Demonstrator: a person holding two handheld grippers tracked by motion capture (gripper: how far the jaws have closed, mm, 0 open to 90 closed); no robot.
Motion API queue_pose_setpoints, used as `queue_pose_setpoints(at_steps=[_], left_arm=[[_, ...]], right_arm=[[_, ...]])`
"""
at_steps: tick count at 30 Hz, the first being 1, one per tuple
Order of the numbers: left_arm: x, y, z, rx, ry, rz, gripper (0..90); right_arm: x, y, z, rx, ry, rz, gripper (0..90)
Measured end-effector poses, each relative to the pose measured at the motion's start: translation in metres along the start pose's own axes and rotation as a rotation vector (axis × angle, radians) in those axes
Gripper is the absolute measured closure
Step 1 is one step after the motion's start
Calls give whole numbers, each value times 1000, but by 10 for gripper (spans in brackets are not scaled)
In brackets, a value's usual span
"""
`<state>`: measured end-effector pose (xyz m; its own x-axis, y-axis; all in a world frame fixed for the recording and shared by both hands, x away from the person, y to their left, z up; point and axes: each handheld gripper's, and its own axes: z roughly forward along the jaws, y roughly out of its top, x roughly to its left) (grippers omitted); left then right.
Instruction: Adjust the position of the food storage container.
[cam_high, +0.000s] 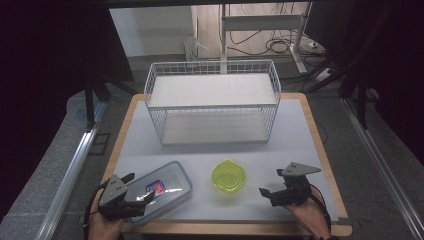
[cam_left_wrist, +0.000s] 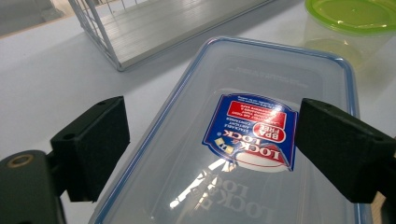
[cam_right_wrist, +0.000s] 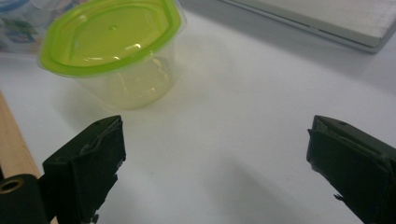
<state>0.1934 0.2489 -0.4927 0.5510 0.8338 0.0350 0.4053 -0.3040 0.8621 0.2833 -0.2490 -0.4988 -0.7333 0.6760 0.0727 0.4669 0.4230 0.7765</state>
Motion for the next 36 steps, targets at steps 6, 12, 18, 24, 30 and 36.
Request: queue_pose_setpoints(at_steps=[6, 12, 18, 24, 30, 36], left_arm=[[3, 2, -1, 33, -21, -32, 145], [-1, 4, -2, 46, -33, -46, 116], [-2, 4, -2, 51, -10, -37, 94], [-3, 5, -2, 70, -11, -48, 77], [-8, 6, 1, 95, -13, -15, 26], [-9, 6, 1, 91, -32, -9, 6]], right_arm=[[-1, -1, 4, 22, -31, 0, 2], [-1, -1, 7, 41, -25, 21, 0], [0, 2, 6, 32, -25, 11, 61], [3, 8, 3, 24, -4, -8, 180], [9, 19, 2, 25, 26, -40, 334], [15, 29, 1, 24, 57, -42, 415]])
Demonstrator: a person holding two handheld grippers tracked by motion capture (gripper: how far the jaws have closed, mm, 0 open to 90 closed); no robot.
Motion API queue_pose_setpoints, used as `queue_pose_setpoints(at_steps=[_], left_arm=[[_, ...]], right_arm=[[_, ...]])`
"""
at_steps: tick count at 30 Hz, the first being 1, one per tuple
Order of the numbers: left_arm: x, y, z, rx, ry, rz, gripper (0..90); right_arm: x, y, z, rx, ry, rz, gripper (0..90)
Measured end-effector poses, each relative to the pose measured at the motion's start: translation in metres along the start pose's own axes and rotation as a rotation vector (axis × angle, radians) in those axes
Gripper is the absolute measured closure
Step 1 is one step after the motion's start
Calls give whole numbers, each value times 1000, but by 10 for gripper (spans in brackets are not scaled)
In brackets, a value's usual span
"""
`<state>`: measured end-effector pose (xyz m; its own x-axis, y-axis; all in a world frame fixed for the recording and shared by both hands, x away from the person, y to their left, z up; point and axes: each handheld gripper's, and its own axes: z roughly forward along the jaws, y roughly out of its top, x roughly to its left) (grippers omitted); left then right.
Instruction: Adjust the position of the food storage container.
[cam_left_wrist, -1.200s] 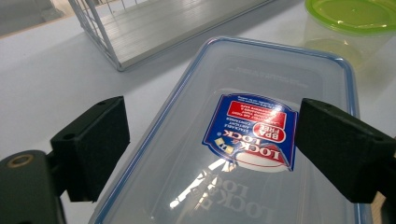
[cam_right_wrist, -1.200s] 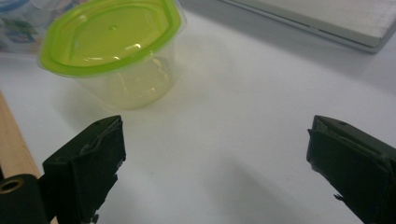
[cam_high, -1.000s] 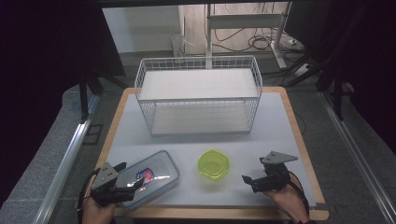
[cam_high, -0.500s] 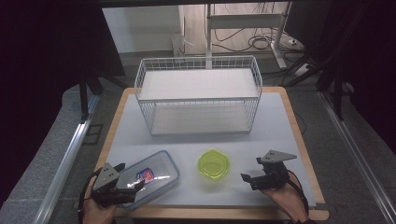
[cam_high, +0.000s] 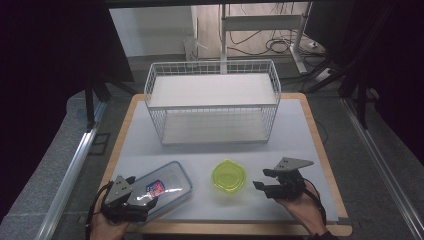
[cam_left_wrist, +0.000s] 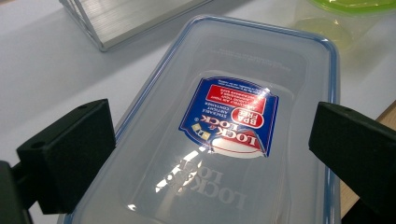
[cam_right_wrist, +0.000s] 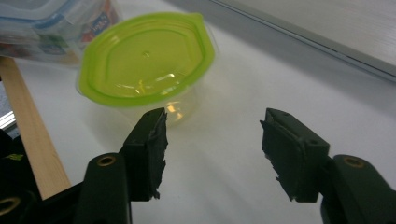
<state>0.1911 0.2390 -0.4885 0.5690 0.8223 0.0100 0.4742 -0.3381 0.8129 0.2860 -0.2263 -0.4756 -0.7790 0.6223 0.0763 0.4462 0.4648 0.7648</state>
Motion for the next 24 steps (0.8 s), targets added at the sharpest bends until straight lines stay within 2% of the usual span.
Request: queue_pose_setpoints(at_steps=[3, 5, 6, 7, 9, 10, 12, 15, 18, 19, 20, 23, 24], left_arm=[[0, 0, 0, -7, -2, 1, 6], [-1, 0, 0, -10, 0, 4, 6], [-2, 1, 0, -12, -1, 5, 7], [-2, 1, 0, -15, -5, 6, 7], [-2, 1, -1, -20, -7, 7, 7], [-2, 1, 0, -22, -2, 9, 7], [-2, 1, 0, -25, 5, 10, 7], [-2, 1, -1, -28, 11, 11, 8], [-2, 0, -1, -29, 12, 7, 9], [-2, 0, -1, -30, 12, 6, 9], [-2, 0, -1, -31, 12, 6, 9], [-2, 0, -1, -30, 13, 8, 10], [-2, 0, -1, -27, 16, 10, 11]], right_arm=[[4, 8, 1, 7, 13, -23, 517], [9, 14, 2, 7, 15, -46, 618], [13, 21, 4, 6, 17, -74, 704], [13, 21, 4, 6, 17, -74, 704], [16, 28, 7, 11, 20, -102, 792], [20, 35, 12, 17, 34, -117, 864], [24, 41, 18, 22, 50, -135, 895], [29, 47, 26, 32, 63, -155, 897], [41, 58, 43, 46, 94, -197, 898], [41, 58, 43, 46, 94, -197, 898], [47, 63, 53, 50, 110, -215, 898], [53, 68, 62, 53, 124, -229, 898], [58, 72, 72, 54, 138, -242, 898]])
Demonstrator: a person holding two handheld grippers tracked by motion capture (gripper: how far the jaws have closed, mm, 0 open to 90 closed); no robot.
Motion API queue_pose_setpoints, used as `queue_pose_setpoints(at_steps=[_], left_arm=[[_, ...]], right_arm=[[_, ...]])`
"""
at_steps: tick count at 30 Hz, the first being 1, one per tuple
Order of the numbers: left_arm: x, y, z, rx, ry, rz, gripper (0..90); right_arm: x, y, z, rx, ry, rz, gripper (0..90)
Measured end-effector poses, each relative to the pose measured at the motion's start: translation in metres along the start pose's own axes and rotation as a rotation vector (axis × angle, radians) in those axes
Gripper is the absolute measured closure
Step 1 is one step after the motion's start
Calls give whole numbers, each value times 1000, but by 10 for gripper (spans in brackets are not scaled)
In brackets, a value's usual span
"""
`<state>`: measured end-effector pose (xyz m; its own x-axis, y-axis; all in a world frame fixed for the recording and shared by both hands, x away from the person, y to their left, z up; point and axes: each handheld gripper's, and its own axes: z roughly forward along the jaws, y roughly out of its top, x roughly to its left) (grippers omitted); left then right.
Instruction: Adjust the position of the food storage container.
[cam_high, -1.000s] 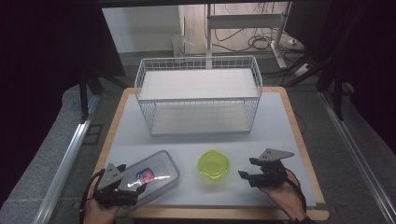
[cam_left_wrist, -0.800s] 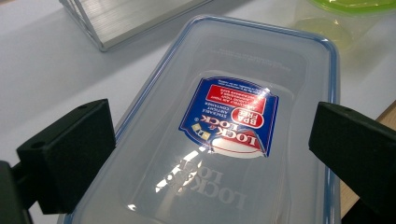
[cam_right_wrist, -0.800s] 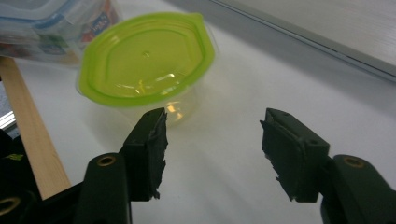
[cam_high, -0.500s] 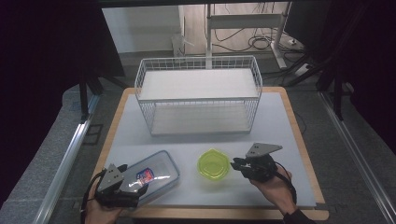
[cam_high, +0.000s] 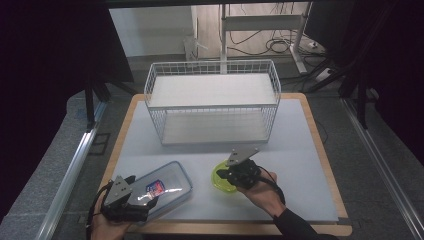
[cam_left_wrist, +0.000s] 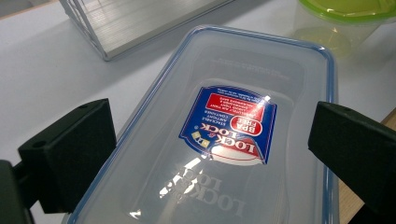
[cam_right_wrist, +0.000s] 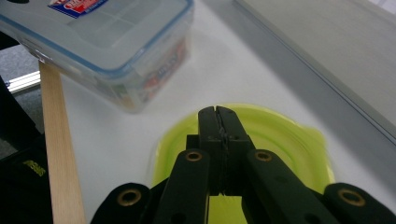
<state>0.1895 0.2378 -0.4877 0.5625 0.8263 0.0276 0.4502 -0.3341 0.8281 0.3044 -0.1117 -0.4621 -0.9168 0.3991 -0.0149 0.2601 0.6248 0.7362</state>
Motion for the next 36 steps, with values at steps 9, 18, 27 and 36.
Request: queue_pose_setpoints(at_steps=[9, 18, 27, 36], left_arm=[[0, 0, -1, -2, 0, 6, 14], [0, 0, -1, -2, 0, 10, 16], [0, 0, 0, -1, 3, 10, 19], [1, -1, 0, 3, -2, 12, 19]], right_arm=[[14, 13, 33, 31, 57, -44, 899], [13, 9, 37, 65, 33, -68, 900], [3, -4, 19, 72, 0, -38, 900], [-14, -25, -3, 84, -63, 16, 900]])
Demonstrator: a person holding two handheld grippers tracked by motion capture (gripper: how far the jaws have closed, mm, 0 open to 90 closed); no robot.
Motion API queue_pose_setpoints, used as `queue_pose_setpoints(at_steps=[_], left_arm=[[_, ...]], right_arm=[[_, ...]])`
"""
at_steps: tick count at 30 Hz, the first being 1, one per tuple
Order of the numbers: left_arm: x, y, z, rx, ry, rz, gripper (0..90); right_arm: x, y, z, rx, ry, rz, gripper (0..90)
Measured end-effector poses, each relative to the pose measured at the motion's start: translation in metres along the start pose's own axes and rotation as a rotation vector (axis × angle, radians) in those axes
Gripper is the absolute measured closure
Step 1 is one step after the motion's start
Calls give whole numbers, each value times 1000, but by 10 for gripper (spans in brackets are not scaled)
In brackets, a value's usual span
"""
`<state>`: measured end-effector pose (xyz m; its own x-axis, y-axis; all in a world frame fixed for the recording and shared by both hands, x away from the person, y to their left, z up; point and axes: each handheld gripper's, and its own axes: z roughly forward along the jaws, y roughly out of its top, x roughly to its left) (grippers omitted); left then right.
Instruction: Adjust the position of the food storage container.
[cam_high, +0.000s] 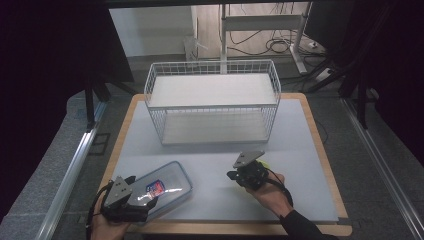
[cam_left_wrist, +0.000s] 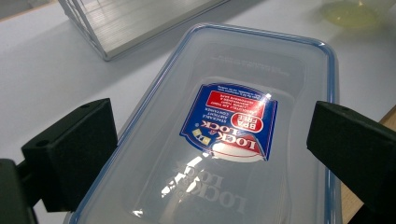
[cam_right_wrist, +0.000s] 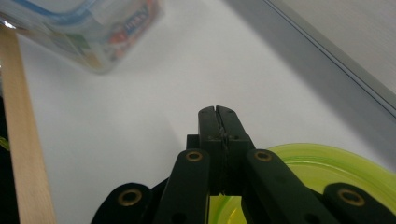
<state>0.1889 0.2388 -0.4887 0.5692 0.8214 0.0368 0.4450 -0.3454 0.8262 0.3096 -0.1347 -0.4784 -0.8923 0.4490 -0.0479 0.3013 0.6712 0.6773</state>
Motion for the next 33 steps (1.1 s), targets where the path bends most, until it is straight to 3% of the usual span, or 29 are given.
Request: queue_pose_setpoints(at_steps=[18, 22, 26, 30, 31, 33], left_arm=[[0, 0, 1, 15, 10, 2, 23], [1, 0, 2, 22, 13, -2, 23], [1, 1, 1, 32, 18, -13, 35], [7, 2, -8, 5, 10, -69, 79], [10, 2, -12, -4, 10, -78, 107], [14, -1, -20, -15, 13, -83, 251]], right_arm=[[-42, -60, -56, -11, -143, 167, 900], [-52, -74, -67, -25, -166, 224, 900], [-51, -75, -68, -28, -179, 220, 899], [-46, -71, -68, -45, -177, 202, 899], [-45, -70, -68, -50, -175, 200, 899], [-42, -69, -67, -59, -170, 194, 899]])
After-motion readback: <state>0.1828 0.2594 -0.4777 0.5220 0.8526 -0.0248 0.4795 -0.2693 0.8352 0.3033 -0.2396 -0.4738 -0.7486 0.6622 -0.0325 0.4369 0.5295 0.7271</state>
